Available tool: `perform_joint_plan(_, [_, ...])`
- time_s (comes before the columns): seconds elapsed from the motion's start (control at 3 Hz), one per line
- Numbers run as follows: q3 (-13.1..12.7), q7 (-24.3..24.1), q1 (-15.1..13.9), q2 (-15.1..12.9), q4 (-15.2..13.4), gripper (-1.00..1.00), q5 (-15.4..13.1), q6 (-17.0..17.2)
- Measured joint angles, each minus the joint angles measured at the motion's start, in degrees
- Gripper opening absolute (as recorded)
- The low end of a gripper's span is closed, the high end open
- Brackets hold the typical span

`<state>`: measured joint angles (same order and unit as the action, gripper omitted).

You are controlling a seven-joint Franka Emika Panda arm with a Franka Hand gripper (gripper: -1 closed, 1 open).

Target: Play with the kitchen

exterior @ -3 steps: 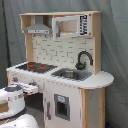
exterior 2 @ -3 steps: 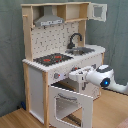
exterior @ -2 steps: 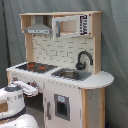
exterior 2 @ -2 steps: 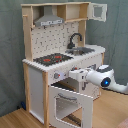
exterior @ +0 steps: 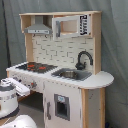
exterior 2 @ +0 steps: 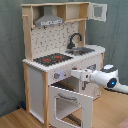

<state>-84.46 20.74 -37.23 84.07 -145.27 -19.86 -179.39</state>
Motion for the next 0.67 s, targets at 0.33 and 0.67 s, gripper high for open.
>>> perform_joint_plan(0.33, [-0.09,-0.44,4.11,0.01,-1.35,1.00,0.00,3.73])
perform_joint_plan(0.67, [-0.11,-0.49,8.16,0.01,-1.86,1.00,0.00,8.12])
